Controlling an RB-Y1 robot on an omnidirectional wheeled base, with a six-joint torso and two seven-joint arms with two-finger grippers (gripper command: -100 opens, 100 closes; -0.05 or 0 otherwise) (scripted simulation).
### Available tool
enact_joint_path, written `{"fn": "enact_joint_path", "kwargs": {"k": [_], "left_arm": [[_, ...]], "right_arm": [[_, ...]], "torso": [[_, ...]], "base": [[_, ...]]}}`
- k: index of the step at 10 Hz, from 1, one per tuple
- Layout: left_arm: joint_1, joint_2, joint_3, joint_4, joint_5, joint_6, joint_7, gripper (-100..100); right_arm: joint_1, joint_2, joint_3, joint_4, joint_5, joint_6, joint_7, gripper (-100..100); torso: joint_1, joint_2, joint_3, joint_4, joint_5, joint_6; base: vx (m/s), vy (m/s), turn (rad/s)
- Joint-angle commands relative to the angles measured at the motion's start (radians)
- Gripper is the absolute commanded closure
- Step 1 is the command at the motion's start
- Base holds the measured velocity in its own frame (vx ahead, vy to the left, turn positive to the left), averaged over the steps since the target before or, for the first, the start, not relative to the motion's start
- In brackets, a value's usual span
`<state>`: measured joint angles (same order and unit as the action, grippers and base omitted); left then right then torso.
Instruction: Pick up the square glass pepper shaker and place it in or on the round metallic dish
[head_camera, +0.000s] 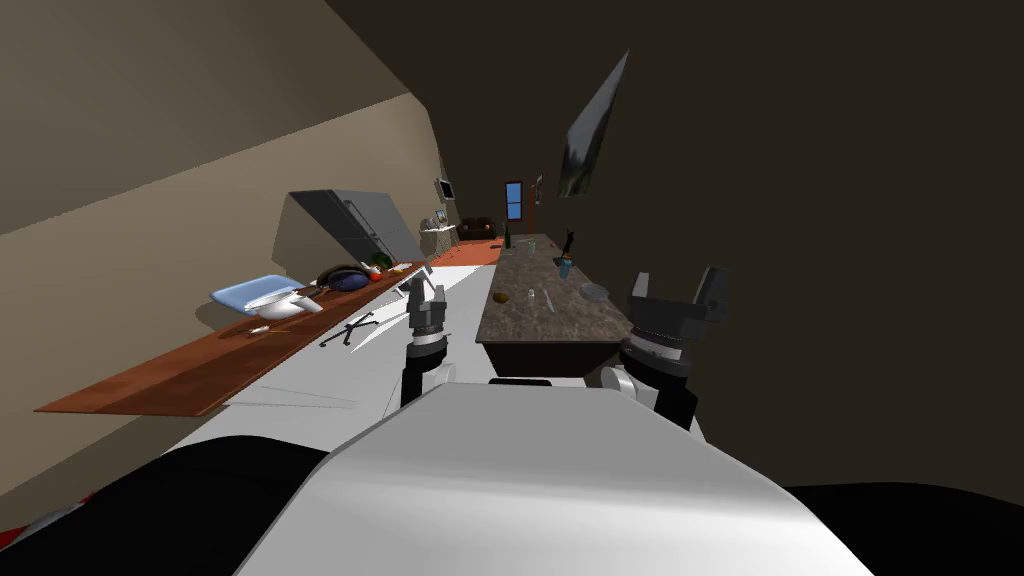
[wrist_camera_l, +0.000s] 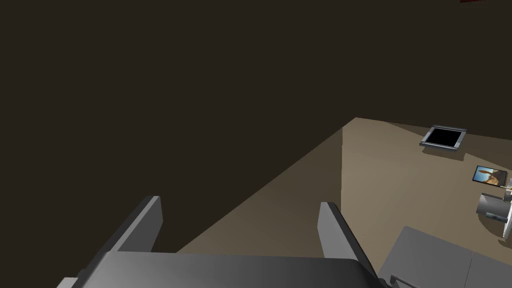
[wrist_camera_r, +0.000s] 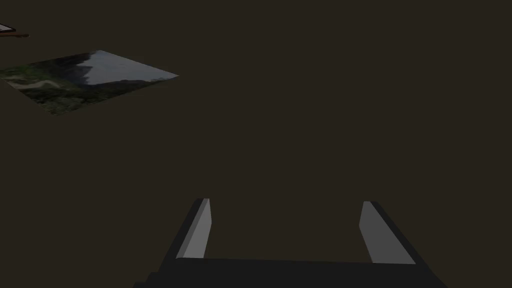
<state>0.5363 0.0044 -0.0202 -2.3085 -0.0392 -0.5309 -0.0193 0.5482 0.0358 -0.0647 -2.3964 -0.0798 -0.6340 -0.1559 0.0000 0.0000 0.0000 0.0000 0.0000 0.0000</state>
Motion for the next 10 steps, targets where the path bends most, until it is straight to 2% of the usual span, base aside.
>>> {"fn": "enact_joint_path", "kwargs": {"k": [1,5,10], "left_arm": [[0.0,0.0,0.0,0.0,0.0,0.0,0.0,0],[0.0,0.0,0.0,0.0,0.0,0.0,0.0,0],[0.0,0.0,0.0,0.0,0.0,0.0,0.0,0]], "right_arm": [[0.0,-0.032,-0.001,0.01,0.006,-0.002,0.005,-100],[0.002,-0.143,-0.004,0.068,0.041,-0.014,0.034,-100],[0.001,-0.286,-0.008,0.192,0.115,-0.029,0.092,-100]], "torso": [[0.0,0.0,0.0,0.0,0.0,0.0],[0.001,0.002,0.001,0.0,0.0,0.0],[0.003,0.003,0.002,0.001,0.001,0.0]], "base": [[-0.008,0.009,0.045],[-0.024,0.023,0.076],[-0.041,0.046,0.128]]}}
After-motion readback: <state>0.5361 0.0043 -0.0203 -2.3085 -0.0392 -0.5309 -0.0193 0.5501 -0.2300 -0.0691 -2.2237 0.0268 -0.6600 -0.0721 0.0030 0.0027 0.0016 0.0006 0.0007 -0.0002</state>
